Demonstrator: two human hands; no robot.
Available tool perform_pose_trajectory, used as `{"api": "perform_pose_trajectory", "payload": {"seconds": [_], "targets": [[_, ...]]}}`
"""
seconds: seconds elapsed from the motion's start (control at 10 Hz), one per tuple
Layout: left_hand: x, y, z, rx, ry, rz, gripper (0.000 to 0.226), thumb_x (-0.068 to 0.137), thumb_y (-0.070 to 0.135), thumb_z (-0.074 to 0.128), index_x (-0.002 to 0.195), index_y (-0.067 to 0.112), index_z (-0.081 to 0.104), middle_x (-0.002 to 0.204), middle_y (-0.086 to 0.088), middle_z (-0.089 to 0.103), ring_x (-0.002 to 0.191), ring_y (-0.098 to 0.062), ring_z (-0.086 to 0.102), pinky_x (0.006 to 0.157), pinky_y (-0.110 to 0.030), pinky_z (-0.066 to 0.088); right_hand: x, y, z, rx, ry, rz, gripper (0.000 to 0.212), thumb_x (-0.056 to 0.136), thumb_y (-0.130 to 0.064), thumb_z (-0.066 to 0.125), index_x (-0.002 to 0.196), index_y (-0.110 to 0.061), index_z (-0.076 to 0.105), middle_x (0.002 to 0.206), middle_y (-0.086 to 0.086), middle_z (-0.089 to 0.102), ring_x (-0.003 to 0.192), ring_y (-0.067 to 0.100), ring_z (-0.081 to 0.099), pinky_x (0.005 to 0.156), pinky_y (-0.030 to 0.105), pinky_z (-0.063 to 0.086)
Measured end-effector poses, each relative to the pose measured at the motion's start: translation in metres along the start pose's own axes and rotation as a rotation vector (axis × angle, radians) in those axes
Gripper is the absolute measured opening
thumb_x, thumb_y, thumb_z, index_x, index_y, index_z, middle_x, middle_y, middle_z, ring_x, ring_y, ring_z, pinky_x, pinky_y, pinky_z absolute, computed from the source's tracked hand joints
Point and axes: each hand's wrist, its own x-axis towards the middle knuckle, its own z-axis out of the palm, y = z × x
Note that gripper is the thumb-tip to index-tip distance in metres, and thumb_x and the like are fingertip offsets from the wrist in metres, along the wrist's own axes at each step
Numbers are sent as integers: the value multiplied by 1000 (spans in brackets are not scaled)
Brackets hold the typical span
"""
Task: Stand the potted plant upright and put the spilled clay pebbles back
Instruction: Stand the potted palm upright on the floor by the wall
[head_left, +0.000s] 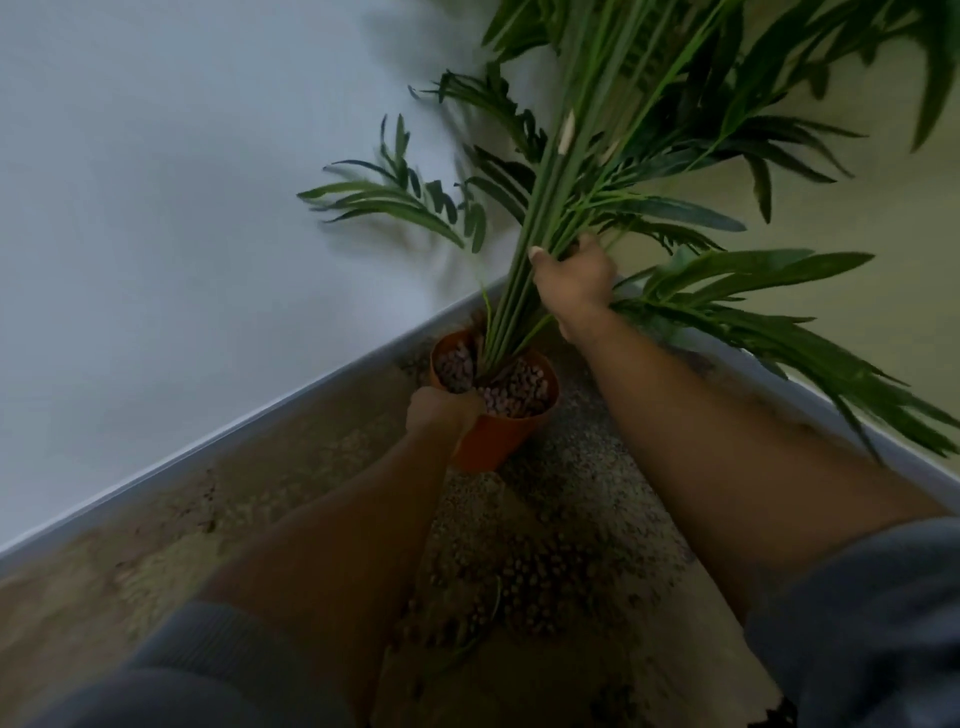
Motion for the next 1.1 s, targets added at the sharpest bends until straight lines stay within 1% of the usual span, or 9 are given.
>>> {"api": "perform_pose_trajectory", "payload": {"seconds": [0.1,0.2,0.3,0.6,0.7,0.8,0.9,1.0,1.1], "targets": [[-2,-12,-1,-32,1,7,54,74,29,79,114,-2,60,105,-17,67,91,-31,69,73,-37,59,-14,1,0,38,-12,-29,41,83,-29,73,117,-9,61,110,8,71,100,27,68,89,43,57],[-5,-23,-3,-40,5,15,65,73,33,82,120,-3,56,112,-19,66,98,-34,67,83,-44,58,-26,1,1,85,-48,-34,39,81,-26,74,115,-9,63,107,9,72,97,29,69,86,45,58],[-5,-33,-3,-44,21,41,69,73,38,81,123,-2,55,115,-19,65,101,-34,66,86,-46,57,-38,0,4,57,-66,-67,45,82,-28,73,121,-9,61,115,10,69,106,28,66,91,45,56],[1,-56,-5,-30,13,27,55,83,33,74,121,-3,57,111,-20,67,99,-34,68,86,-45,57,-84,0,15,-94,-25,-241,52,86,-32,70,130,-8,58,126,10,64,120,26,57,99,37,50],[0,-55,-7,-26,-14,13,46,90,22,66,127,-3,55,123,-20,63,111,-36,63,95,-43,53,-99,-1,20,-114,-11,-283,46,86,-30,71,123,-5,62,122,12,63,115,28,59,94,35,51],[1,-50,-12,21,-114,-37,37,97,8,53,131,-5,52,132,-19,57,120,-33,58,97,-37,50,-114,0,25,-134,-13,-315,46,87,-25,69,126,-3,59,122,14,61,114,29,58,93,33,50],[-14,-48,-24,-126,-167,-42,21,103,7,43,116,-1,57,111,-16,58,79,-19,60,56,-20,50,-123,1,25,-136,-35,-316,57,89,-21,67,139,-4,48,127,16,58,115,30,58,96,33,48],[-22,-48,-33,-123,-169,-39,30,101,4,43,128,-5,53,127,-17,58,73,-16,55,58,-21,49,-130,3,23,-172,-85,-329,67,89,-21,66,147,-5,36,128,16,59,115,28,59,99,33,48],[-29,-52,-49,-220,-183,-22,30,98,6,51,127,-1,56,132,-15,60,75,-13,61,64,-23,53,-140,5,26,-190,-102,-315,70,88,-23,67,148,-6,34,140,15,52,127,28,53,104,38,46]]}}
